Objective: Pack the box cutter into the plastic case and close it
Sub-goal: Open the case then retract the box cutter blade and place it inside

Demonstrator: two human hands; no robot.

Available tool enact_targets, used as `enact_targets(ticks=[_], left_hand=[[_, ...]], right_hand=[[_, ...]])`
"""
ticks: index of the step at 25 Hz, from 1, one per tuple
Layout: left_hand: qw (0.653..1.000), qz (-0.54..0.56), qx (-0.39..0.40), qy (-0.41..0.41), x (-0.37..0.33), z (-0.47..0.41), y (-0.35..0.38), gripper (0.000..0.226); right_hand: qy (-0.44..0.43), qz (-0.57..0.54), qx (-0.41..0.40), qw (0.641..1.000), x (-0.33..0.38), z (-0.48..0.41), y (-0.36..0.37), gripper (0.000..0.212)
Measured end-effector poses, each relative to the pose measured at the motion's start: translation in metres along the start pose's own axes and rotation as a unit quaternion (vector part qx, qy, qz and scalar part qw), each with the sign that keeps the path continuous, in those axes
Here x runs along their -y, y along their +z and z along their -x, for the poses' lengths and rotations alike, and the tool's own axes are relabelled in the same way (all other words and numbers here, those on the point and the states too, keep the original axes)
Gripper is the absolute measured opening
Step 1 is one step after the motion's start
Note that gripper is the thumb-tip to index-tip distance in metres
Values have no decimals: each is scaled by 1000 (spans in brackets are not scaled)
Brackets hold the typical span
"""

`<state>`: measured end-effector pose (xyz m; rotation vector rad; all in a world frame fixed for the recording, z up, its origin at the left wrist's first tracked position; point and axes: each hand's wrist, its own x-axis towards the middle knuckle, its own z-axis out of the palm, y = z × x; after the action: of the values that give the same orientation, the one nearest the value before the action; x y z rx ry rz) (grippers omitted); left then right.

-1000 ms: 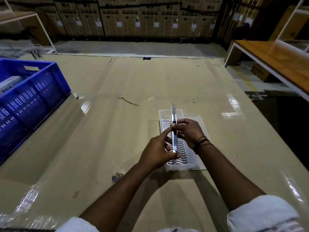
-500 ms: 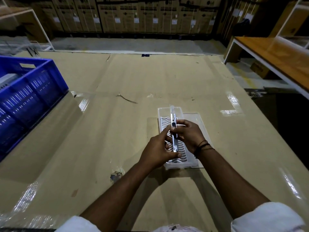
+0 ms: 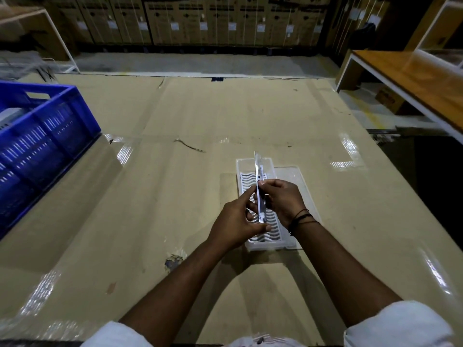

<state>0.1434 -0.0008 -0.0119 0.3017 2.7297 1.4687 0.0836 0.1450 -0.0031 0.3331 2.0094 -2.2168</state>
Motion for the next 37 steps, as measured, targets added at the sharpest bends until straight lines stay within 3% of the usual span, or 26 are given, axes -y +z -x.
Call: enact_targets(ticks=[4, 18, 23, 28, 30, 33, 37], left_hand=[[1000, 0, 4, -6, 1, -1, 0, 101], [1000, -7, 3, -3, -2, 2, 2, 104], [999, -47, 8, 9, -2, 1, 4, 106], [999, -6, -47, 8, 4, 4, 6, 101], [995, 3, -98, 5, 8, 4, 4, 86], [986, -6, -166, -11, 13, 0, -2, 62], [986, -17, -153, -58, 16, -4, -7, 58]], right_hand=[[-3, 19, 16, 1000, 1, 5, -1, 10], [-25, 40, 42, 998, -1, 29, -5, 55], [-25, 72, 42, 996, -5, 31, -11, 60], [-6, 141, 1, 990, -1, 24, -11, 69], [-13, 210, -12, 978, -2, 18, -7, 73], [-28, 342, -23, 939, -3, 15, 4, 58], [-60, 443, -21, 894, -6, 14, 20, 35]])
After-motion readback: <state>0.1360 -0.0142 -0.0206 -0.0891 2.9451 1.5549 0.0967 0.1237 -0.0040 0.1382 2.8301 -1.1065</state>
